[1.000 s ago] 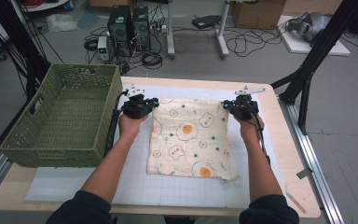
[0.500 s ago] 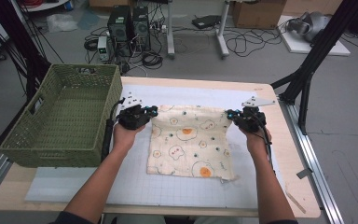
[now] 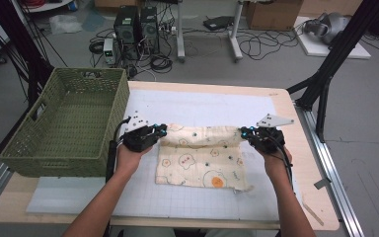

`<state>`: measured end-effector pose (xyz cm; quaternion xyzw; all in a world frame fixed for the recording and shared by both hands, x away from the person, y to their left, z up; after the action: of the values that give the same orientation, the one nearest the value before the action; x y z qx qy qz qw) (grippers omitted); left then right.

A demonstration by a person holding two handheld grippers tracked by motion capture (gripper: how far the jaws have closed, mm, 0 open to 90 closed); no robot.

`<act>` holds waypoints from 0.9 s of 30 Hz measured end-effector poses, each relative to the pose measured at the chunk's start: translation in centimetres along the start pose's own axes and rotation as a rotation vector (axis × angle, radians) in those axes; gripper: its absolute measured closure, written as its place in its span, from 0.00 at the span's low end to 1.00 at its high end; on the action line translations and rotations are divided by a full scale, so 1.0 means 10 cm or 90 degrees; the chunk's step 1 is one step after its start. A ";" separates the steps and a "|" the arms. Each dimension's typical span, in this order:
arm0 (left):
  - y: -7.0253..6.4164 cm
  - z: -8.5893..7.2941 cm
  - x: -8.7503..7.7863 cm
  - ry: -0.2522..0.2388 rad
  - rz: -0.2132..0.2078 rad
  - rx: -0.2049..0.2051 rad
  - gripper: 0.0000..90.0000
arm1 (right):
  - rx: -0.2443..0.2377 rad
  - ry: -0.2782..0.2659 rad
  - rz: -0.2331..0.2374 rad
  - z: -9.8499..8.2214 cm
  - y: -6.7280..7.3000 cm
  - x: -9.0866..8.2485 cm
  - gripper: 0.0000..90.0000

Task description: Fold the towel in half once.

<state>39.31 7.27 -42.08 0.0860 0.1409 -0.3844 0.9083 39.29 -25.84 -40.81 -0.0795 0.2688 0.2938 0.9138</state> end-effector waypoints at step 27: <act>-0.23 -0.35 -0.27 -0.002 -0.033 -0.014 0.94 | 0.010 -0.025 0.039 -0.46 0.31 -0.27 0.96</act>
<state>35.12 8.45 -44.65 0.0714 0.1460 -0.4065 0.8991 33.60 -26.03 -43.15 -0.0585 0.2551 0.3208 0.9103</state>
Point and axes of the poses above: each handheld gripper's, and its own axes: x roughly forward along the jaws, z roughly out of its top, y roughly to its left, the point moved 6 cm from there along x, roughly forward along the jaws, and after that the axes turned 7 degrees about x, right-handed, at the moved point
